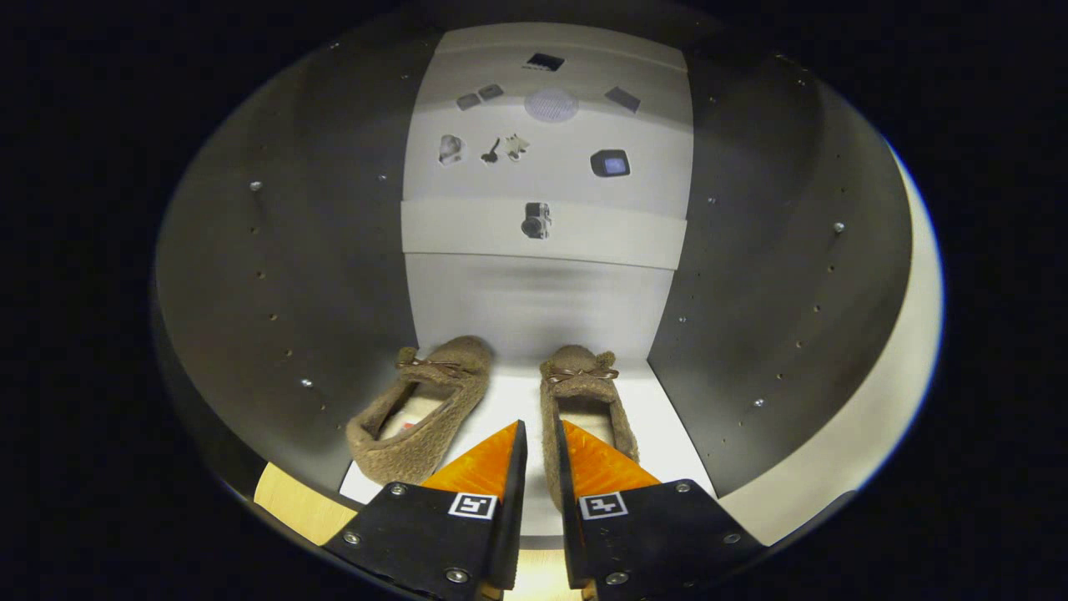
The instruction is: Open the shoe cabinet door, grab the shoes and put them into the shoe cabinet, then close the shoe cabinet door.
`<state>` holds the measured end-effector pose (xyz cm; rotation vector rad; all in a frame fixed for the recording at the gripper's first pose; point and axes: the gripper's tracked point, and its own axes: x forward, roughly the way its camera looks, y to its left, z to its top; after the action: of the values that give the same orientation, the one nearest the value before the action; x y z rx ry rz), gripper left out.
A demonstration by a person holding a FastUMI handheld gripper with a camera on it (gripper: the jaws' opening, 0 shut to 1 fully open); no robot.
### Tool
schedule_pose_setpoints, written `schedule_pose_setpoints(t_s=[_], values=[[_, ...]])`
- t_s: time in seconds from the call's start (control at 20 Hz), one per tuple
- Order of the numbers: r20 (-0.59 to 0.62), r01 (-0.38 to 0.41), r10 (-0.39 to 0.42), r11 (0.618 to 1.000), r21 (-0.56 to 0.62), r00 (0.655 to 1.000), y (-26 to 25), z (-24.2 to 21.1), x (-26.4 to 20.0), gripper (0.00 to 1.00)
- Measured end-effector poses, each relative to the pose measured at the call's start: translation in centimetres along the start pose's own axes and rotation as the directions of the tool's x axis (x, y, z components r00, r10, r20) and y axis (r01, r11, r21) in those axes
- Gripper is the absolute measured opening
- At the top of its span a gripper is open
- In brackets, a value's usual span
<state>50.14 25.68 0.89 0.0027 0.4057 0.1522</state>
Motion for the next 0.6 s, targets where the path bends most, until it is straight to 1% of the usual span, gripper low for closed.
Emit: schedule_pose_setpoints(t_s=[0.3,0.6], values=[[0.026,0.009,-0.01,1.0,0.021,1.0,0.4,-1.3,-6.1,0.23],[0.054,0.037,-0.039,0.999,0.039,0.998,0.4,-3.0,-12.2,0.23]])
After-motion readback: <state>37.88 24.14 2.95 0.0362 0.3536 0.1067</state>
